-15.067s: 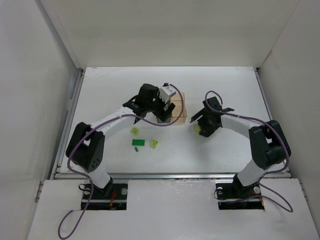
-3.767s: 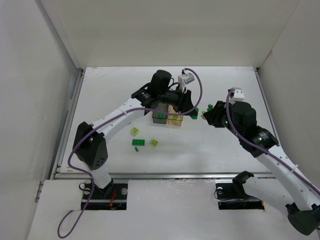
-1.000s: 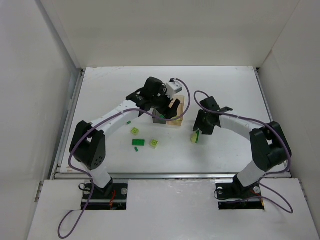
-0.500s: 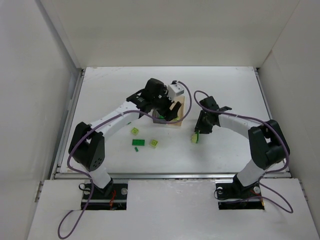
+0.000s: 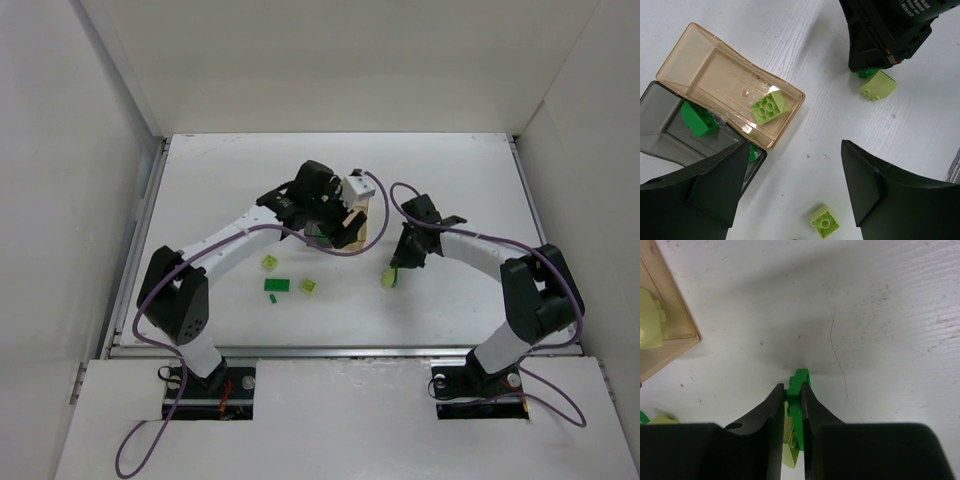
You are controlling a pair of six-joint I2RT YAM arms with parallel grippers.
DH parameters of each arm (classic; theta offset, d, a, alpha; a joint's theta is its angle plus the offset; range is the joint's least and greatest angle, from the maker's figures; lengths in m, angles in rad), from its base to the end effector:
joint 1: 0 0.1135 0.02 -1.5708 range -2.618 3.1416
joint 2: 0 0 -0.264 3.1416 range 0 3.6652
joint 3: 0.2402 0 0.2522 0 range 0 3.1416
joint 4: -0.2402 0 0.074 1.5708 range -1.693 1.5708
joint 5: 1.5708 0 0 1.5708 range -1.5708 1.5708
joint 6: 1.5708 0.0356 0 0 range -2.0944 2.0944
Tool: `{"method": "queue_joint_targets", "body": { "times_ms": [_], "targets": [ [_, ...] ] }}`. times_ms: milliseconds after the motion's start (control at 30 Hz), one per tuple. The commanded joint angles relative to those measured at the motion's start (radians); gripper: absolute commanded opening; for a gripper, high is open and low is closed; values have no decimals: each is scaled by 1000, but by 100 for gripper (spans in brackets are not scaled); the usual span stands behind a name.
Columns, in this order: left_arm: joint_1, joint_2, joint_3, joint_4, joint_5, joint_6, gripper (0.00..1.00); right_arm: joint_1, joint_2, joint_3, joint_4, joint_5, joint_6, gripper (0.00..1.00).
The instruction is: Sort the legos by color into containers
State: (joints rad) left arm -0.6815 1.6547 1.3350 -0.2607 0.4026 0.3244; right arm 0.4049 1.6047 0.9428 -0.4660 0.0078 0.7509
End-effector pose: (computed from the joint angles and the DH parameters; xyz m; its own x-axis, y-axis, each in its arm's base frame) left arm 0.2885 -0.2520 0.2980 -0.1378 0.4894 -0.8611 0.9263 0.3715 0.0629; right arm 0.2814 0.1203 0.1751 -0.8738 0.3678 -0.3181 0.2809 0.9157 0.2873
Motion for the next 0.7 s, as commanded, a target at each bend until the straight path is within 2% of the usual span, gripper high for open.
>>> {"method": "queue_joint_targets", "body": {
  "times_ms": [0,33,133,167,200,233,333,467,500,567,600,667],
  "targets": [
    [-24,-67,-7,-25,25,59,70,-6,-20,-19,17,-8,8,3],
    [-24,-67,-7,-38,37,97,70,-6,-20,-28,17,-8,8,0],
    [-49,-88,-17,-92,100,189,70,-6,-48,-18,17,-8,-1,0],
    [-62,-88,-17,-132,117,274,70,-6,-58,0,17,-8,-1,0],
    [-62,-101,-29,-149,131,315,72,3,-86,13,-8,-8,-1,0],
    [-73,-116,-43,-161,140,352,79,3,-100,30,-22,6,-1,0],
    [-73,-159,-72,-180,178,494,82,26,-155,99,-74,41,10,0],
    [-84,-190,-82,-180,251,597,94,74,-215,152,-100,52,45,0],
    [-84,-190,-67,-160,261,564,100,95,-227,163,-100,52,54,0],
    [-84,-161,-11,-103,287,426,100,115,-268,177,-111,63,83,0],
    [-84,-144,15,-103,301,294,100,115,-285,177,-111,76,93,0],
    [-84,-116,47,-103,333,172,100,141,-340,177,-96,101,105,0]
  ]
}}
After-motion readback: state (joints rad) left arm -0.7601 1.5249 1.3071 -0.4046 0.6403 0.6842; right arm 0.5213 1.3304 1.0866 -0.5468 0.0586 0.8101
